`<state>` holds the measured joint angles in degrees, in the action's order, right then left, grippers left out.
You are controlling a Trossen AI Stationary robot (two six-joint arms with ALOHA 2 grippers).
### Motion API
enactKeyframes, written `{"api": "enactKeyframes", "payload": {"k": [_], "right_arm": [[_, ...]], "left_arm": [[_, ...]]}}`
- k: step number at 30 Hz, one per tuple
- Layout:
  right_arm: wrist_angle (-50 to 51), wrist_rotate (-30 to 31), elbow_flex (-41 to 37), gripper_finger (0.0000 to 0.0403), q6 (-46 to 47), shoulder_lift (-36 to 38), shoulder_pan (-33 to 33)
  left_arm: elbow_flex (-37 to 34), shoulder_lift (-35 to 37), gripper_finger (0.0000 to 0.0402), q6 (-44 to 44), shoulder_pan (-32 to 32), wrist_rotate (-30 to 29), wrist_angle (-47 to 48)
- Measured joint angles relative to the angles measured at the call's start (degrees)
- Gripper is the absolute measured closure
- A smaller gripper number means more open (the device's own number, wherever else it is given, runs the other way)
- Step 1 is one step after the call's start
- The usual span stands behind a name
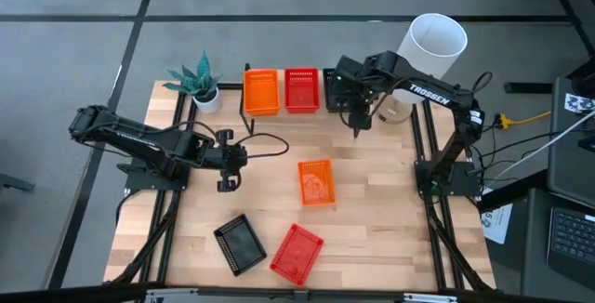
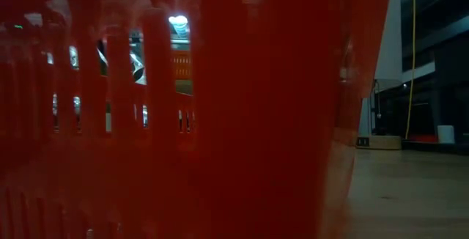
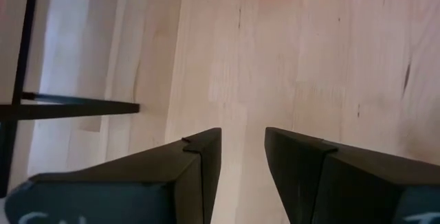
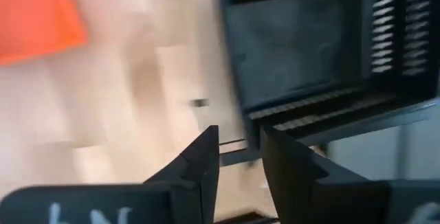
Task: Stack baskets on shelf by color
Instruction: Stack the orange bin on the orange bin on the shelf
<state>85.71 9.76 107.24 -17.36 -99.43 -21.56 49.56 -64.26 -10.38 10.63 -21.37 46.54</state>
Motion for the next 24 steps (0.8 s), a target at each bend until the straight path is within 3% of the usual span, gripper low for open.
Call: {"api": "enactKeyframes", "payload": {"k": [4,12,17,20,24], "right_arm": [[4.46,-7.94,0.88,0.0298,8.57,0.10,2.33],[4.27,-24.32,1.03,0.0298,14.02,1.08,11.15],[2.41,-20.43,-1.96,0.0298,14.25,1.22,18.68],[-1.97,-18.63,-8.65,0.0298,15.70,1.17,22.31],[-6.97,-21.39,-20.55,0.0298,18.93,1.11,25.76]], "left_arm": [[0.00,-0.01,0.0296,-0.60,0.00,-0.02,0.00],[0.02,-0.01,0.0296,-1.67,0.02,-0.02,-0.09],[0.07,-0.01,0.0296,-3.05,0.02,0.00,-0.16],[0.07,-0.02,0.0296,-3.79,0.30,-0.02,-0.17],[0.07,-0.03,0.0296,-4.53,1.03,0.00,-0.18]]}}
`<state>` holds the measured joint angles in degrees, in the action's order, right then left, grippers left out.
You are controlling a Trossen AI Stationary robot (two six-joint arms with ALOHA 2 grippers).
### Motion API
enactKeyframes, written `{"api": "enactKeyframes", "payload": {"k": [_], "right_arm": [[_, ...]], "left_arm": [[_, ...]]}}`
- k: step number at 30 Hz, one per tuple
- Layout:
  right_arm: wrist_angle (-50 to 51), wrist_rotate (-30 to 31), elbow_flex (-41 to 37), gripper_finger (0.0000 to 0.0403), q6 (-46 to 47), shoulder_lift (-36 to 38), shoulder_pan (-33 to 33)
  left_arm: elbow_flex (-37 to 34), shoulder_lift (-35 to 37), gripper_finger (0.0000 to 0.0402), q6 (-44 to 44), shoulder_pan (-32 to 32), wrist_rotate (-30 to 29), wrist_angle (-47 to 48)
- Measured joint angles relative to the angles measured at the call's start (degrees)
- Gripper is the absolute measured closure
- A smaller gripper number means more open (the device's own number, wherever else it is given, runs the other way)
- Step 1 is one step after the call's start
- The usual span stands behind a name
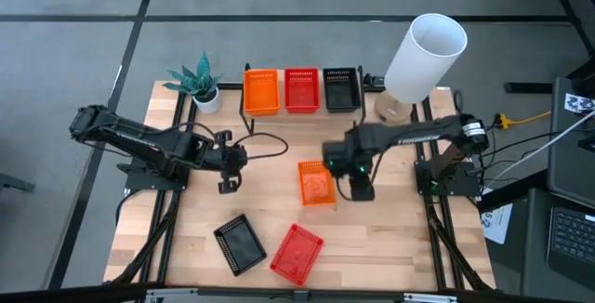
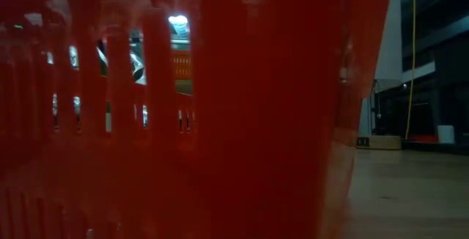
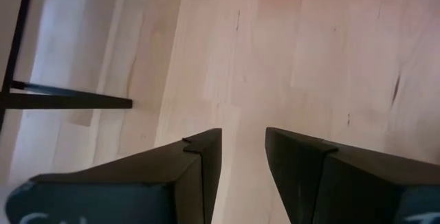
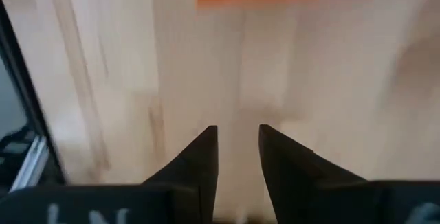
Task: Stack baskets on shelf by color
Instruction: Stack the orange bin on the orange bin on the shelf
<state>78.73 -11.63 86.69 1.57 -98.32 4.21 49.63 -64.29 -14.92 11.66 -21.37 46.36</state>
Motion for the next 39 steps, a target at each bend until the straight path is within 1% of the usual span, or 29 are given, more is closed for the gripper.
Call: {"api": "enactKeyframes", "payload": {"k": [2,5,7,12,13,15,18,21,23,24,26,28,30,32,34,39], "right_arm": [[-0.94,-1.85,-5.60,0.0298,1.86,-0.01,0.99],[-5.75,-0.55,-12.72,0.0298,3.85,-0.01,1.44],[-13.21,0.37,-16.62,0.0298,4.36,-0.01,1.31],[-36.28,-0.09,-24.17,0.0298,4.23,-0.03,0.96],[-40.18,0.81,-25.18,0.0298,4.15,-0.03,0.95],[-47.59,4.52,-26.23,0.0298,4.08,-0.05,1.00],[-56.16,10.07,-25.55,0.0298,1.82,-0.05,0.79],[-60.13,10.65,-22.82,0.0298,-2.82,-0.05,0.76],[-59.38,10.50,-19.99,0.0298,-4.44,0.00,0.85],[-57.07,10.34,-18.67,0.0298,-4.71,0.04,0.91],[-49.55,10.44,-15.79,0.0298,-4.19,-0.01,1.02],[-42.22,10.51,-12.81,0.0298,-1.03,0.00,1.29],[-35.53,10.69,-10.77,0.0298,3.22,0.06,1.73],[-28.42,10.48,-9.64,0.0298,7.47,0.44,2.32],[-23.52,10.48,-9.00,0.0298,10.91,1.42,2.98],[-11.75,10.70,-9.28,0.0298,20.22,4.29,5.48]], "left_arm": [[0.00,0.02,0.0296,0.00,0.46,0.00,-0.01],[0.00,0.00,0.0296,0.00,0.85,0.00,-0.01],[0.00,0.00,0.0296,0.00,0.90,0.01,-0.04],[0.00,0.00,0.0296,-0.09,0.89,0.00,-0.28],[0.00,0.00,0.0296,-0.09,0.89,0.00,-0.39],[0.00,0.00,0.0296,-0.03,0.89,0.00,-0.95],[0.00,0.00,0.0296,-0.02,0.82,-0.01,-1.33],[0.00,0.00,0.0296,-0.02,0.72,-0.02,-1.50],[0.00,0.00,0.0296,-0.04,0.74,-0.02,-2.12],[0.00,0.00,0.0296,-0.04,0.74,0.00,-3.04],[0.00,0.00,0.0296,0.03,0.72,0.66,-6.35],[0.01,-0.56,0.0296,0.77,0.72,2.91,-12.59],[0.11,-2.91,0.0296,3.56,0.72,5.33,-19.77],[0.07,-5.50,0.0293,7.26,0.72,9.37,-24.38],[0.09,-9.11,0.0287,8.99,0.74,12.80,-29.24],[0.02,-16.99,0.0259,11.02,0.72,13.22,-32.60]]}}
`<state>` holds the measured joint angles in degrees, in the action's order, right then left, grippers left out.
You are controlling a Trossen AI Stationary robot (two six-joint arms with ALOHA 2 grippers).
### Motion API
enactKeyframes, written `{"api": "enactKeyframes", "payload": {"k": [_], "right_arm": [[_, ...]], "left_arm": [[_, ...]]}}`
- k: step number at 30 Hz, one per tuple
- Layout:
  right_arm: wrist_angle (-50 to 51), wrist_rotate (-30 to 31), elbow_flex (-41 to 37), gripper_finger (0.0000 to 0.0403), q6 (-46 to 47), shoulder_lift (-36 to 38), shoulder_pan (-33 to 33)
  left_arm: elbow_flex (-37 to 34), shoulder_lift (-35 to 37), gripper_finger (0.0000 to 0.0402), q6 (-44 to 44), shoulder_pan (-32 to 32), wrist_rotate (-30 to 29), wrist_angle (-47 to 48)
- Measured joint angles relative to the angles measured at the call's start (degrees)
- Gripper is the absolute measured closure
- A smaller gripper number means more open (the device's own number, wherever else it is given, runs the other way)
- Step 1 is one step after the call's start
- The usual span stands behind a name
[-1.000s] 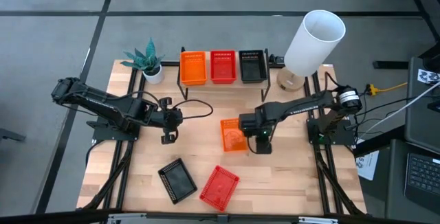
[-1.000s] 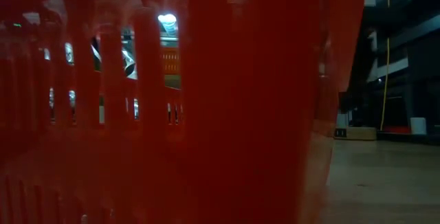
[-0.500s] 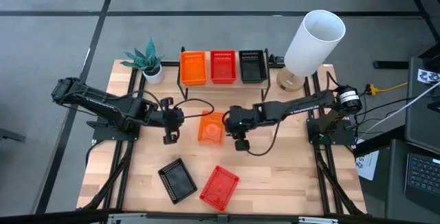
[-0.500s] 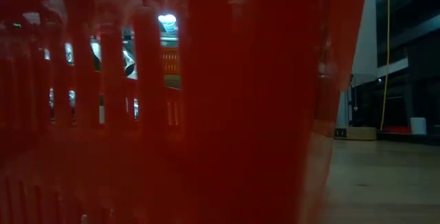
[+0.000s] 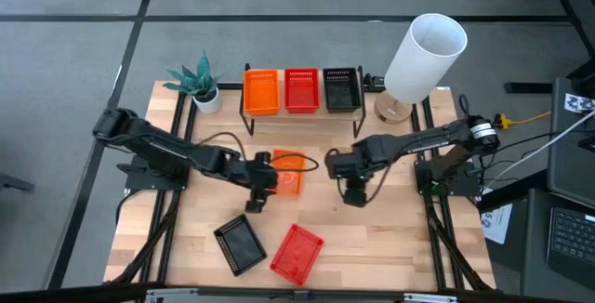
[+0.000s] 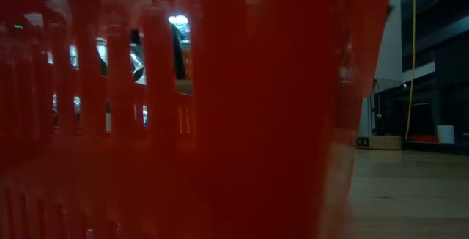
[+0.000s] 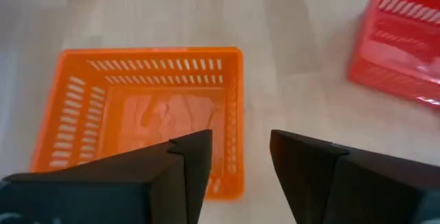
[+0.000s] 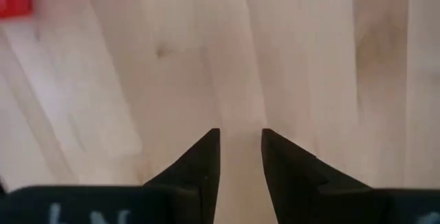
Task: Stack baskets on shelf by color
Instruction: Stack the orange bin on the orange bin on the shelf
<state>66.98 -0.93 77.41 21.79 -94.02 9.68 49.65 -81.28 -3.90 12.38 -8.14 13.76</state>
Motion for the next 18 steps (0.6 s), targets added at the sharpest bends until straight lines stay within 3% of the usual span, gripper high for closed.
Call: {"api": "enactKeyframes", "payload": {"k": [5,12,15,18], "right_arm": [[6.17,0.59,-0.02,0.0298,6.71,3.27,4.06],[5.99,7.58,-0.04,0.0298,11.34,7.28,9.15],[6.22,8.79,-0.04,0.0298,12.47,8.39,10.86],[6.14,8.86,-0.04,0.0298,12.47,8.63,12.13]], "left_arm": [[0.00,-6.64,0.0244,-0.11,0.00,-0.79,-2.08],[0.00,-12.82,0.0250,-0.44,-0.11,-3.11,-2.96],[0.00,-13.83,0.0286,-0.53,0.26,-2.83,-3.00],[0.62,-13.92,0.0366,-1.62,0.85,-0.97,-2.86]]}}
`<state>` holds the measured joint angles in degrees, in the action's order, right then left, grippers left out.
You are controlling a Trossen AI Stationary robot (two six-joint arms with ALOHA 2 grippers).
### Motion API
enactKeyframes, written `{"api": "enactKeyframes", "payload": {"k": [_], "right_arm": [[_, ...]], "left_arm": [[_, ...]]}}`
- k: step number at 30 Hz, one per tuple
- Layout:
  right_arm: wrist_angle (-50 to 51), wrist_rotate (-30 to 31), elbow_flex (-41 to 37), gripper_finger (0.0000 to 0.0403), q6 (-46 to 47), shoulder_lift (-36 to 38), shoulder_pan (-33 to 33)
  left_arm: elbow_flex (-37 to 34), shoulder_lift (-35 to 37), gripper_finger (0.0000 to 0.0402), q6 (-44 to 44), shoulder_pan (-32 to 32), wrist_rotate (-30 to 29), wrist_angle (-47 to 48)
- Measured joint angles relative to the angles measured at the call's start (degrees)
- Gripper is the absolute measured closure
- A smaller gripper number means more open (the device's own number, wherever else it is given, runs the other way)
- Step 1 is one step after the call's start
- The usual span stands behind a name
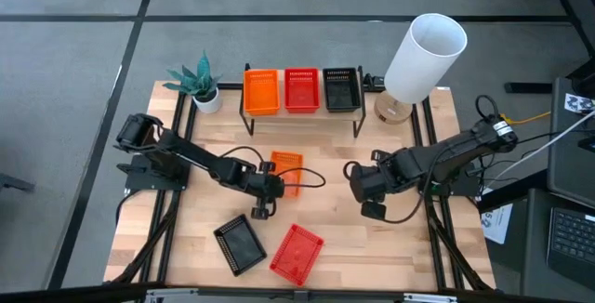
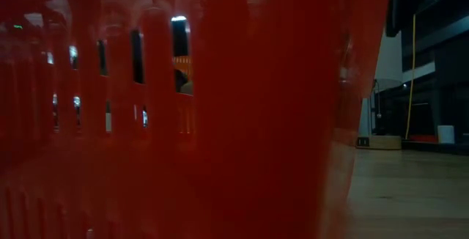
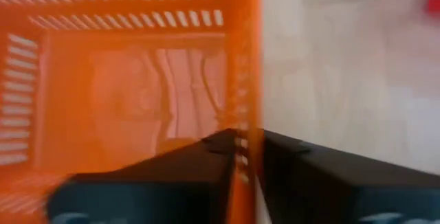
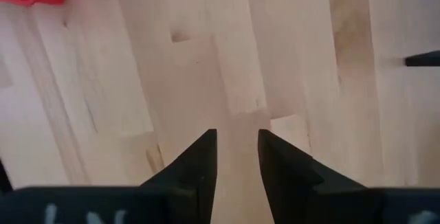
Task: Stack baskets on shelf by color
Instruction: Stack the orange bin on the orange bin on the shelf
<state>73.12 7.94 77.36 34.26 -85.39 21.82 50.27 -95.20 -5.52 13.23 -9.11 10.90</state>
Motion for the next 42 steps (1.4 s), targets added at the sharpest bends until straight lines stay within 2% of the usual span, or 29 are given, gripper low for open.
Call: {"api": "enactKeyframes", "payload": {"k": [2,5,7,15,20,23,27,31,35,38,42], "right_arm": [[0.02,0.00,0.00,0.0298,0.00,0.11,0.70],[0.13,0.01,0.00,0.0298,0.00,0.12,1.49],[0.28,0.03,0.00,0.0298,-0.07,0.12,1.94],[0.63,0.20,0.00,0.0298,-2.24,0.13,2.50],[0.45,3.20,0.00,0.0298,-4.56,0.12,2.50],[0.44,4.38,0.00,0.0298,-4.74,0.12,2.48],[0.44,4.51,0.00,0.0298,-4.76,0.12,2.48],[0.45,4.51,0.00,0.0298,-4.97,0.12,2.48],[0.36,4.54,0.00,0.0298,-5.09,0.12,2.48],[0.26,4.56,0.00,0.0298,-4.96,0.12,2.48],[0.26,4.55,0.00,0.0298,-4.94,0.12,2.48]], "left_arm": [[1.32,0.55,0.0389,-0.36,0.55,1.27,0.58],[5.29,1.59,0.0399,-0.34,1.96,3.27,3.68],[8.81,3.04,0.0400,-0.15,3.34,3.05,9.74],[29.04,8.49,0.0401,0.18,6.40,-8.36,33.98],[39.83,12.32,0.0401,5.47,4.62,-17.14,42.88],[43.95,13.77,0.0401,8.54,0.37,-19.85,47.93],[45.58,15.55,0.0401,9.34,-9.60,-18.94,54.86],[45.21,15.16,0.0401,13.02,-20.45,-14.45,60.02],[43.13,14.71,0.0401,18.99,-29.09,-7.58,57.08],[40.89,14.82,0.0401,22.33,-33.58,-2.07,52.84],[39.09,14.75,0.0401,23.75,-37.54,1.29,53.01]]}}
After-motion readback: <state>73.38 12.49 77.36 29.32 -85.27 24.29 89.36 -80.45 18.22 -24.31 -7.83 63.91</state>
